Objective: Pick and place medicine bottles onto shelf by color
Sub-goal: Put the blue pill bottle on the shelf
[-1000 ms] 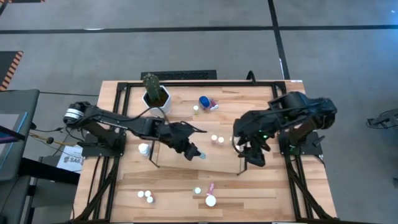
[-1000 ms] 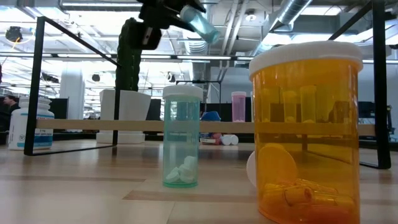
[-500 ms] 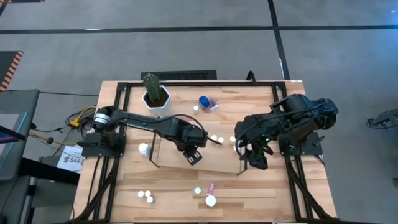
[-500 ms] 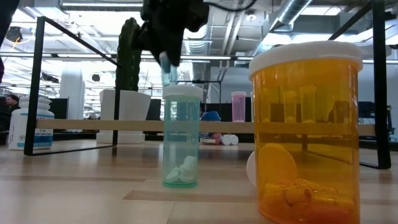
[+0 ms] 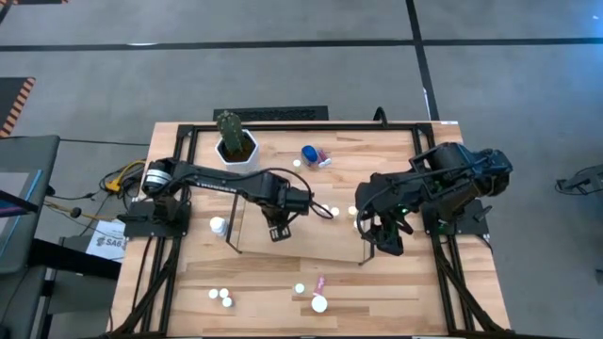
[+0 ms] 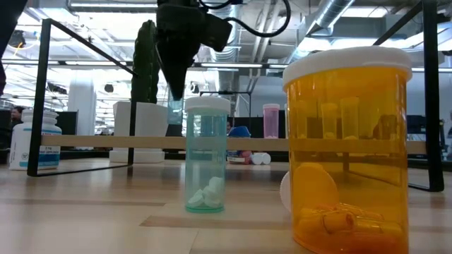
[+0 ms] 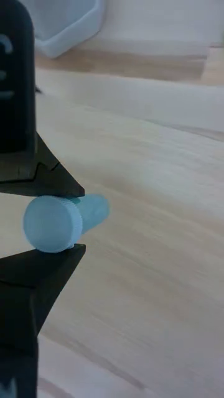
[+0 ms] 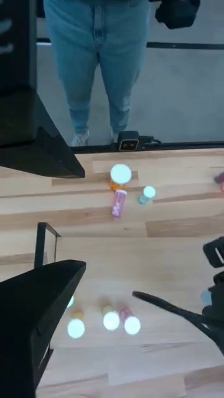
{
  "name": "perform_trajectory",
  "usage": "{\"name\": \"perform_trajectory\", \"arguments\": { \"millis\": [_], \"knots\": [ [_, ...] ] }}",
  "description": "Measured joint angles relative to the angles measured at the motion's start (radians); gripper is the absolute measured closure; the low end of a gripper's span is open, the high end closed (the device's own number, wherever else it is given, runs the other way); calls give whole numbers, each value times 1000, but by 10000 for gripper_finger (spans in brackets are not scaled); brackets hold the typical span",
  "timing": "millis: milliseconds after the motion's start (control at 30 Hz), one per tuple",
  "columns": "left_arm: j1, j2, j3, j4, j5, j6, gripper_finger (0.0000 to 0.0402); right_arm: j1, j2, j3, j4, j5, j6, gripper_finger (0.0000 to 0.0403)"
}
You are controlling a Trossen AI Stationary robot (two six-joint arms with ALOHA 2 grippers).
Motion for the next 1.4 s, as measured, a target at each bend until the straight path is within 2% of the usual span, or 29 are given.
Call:
{"name": "perform_trajectory", "arguments": {
  "millis": [300, 767, 1400],
  "knots": [
    [31, 0, 0, 37, -1, 156, 305, 0, 0, 0, 0, 3, 0, 154],
    [80, 34, 0, 138, 96, 201, 305, 0, 1, 0, 0, 3, 2, 154],
    [89, 68, 2, 144, 95, 232, 305, -1, 1, 0, 1, 33, 11, 154]
  ]
}}
